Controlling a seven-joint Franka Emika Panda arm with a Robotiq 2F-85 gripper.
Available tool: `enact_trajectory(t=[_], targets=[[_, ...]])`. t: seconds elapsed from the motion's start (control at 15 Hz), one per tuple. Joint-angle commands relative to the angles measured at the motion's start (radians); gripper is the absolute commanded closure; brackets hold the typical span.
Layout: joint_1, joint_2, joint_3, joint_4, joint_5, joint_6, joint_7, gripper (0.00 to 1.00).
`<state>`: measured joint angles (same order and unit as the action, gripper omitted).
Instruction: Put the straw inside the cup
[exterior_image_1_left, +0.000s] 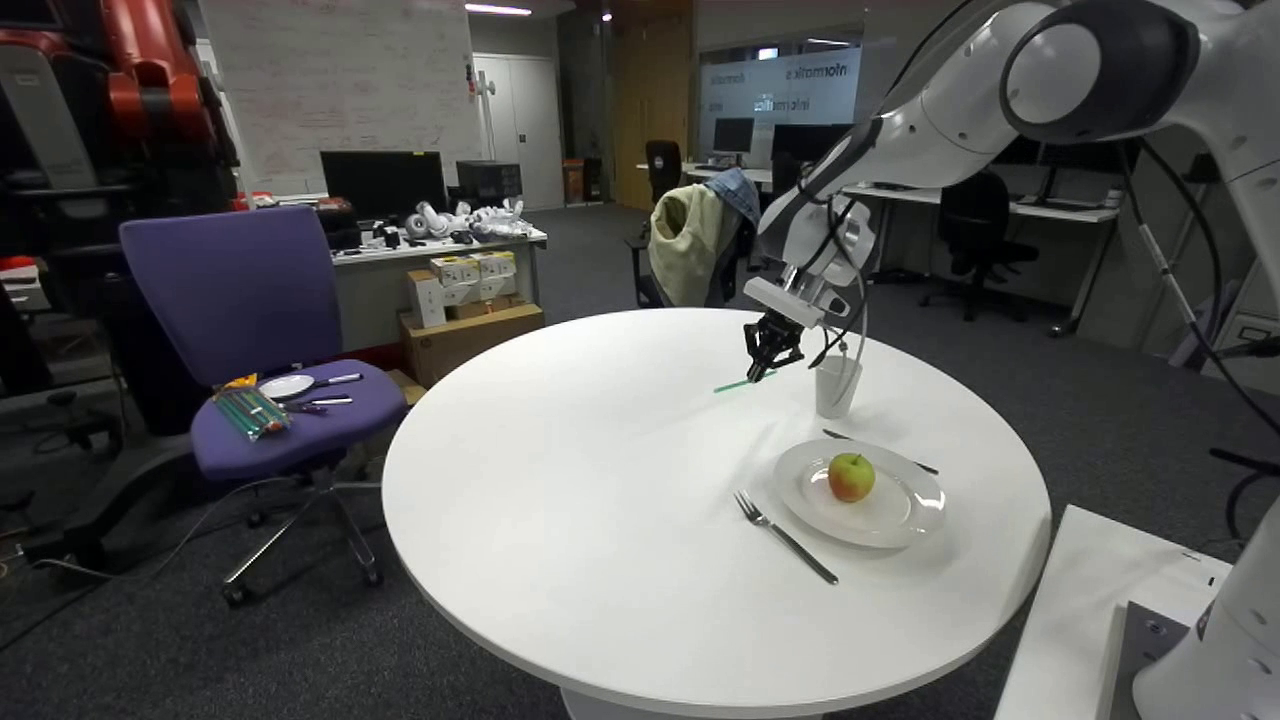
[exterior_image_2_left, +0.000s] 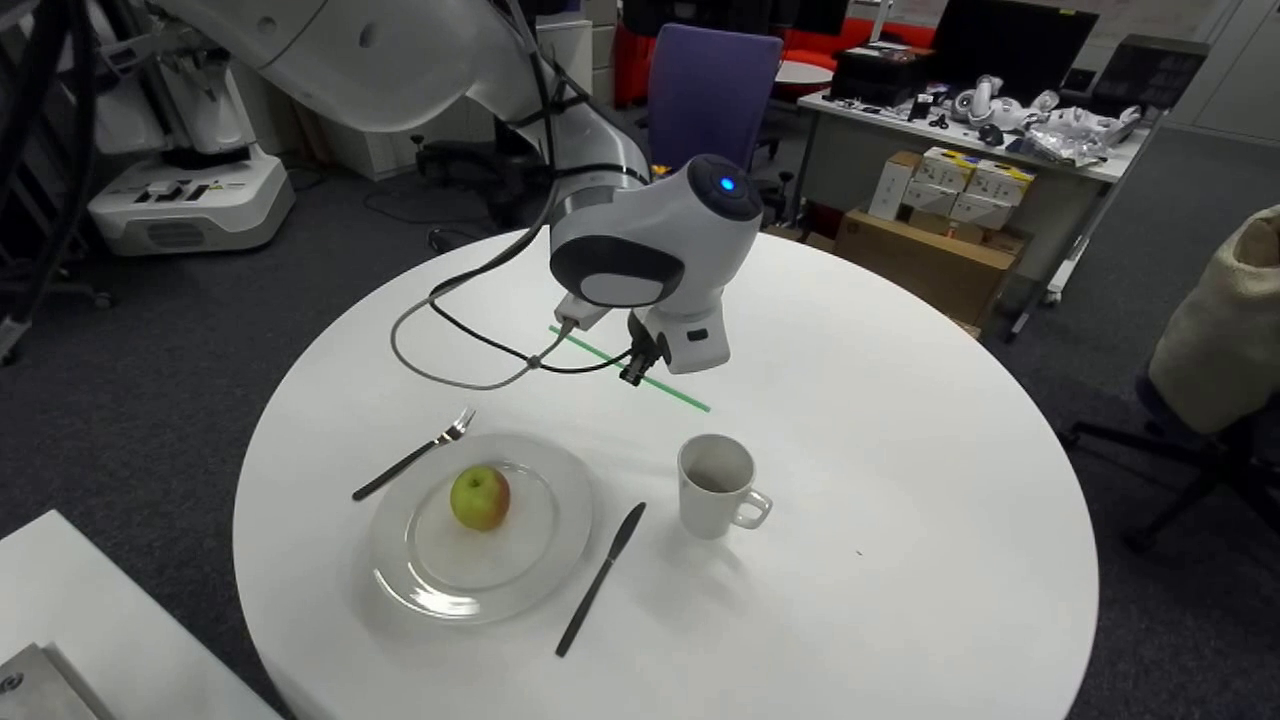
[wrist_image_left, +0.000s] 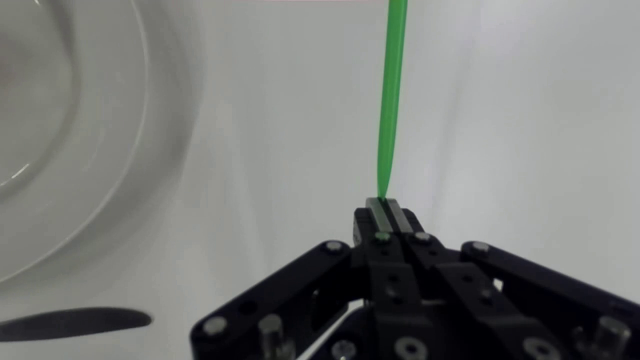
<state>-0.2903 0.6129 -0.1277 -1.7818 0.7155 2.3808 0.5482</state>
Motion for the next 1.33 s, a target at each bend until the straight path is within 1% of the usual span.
enact_trajectory(t=[0.0,0.07,0.2,0.47,0.53,0.8,1.07,1.27], targets=[[-0.018,-0.112,0.016,-0.1,0.124,0.001,-0.062,1.0],[-0.027,-0.128,0.023,-0.108,0.185,-0.016,-0.063,1.0],[-0.025,-0.148,0.014,-0.123,0.299,-0.029,-0.044,1.0],[-0.004,-0.179,-0.005,-0.156,0.528,0.023,-0.035,1.0],[0.0,-0.184,-0.008,-0.164,0.591,0.047,-0.046,1.0],[0.018,-0.205,-0.021,-0.2,0.771,0.121,-0.039,1.0],[0.025,-0.218,-0.02,-0.211,1.032,0.24,-0.088,1.0],[0.031,-0.223,-0.028,-0.205,1.203,0.304,-0.156,1.0]])
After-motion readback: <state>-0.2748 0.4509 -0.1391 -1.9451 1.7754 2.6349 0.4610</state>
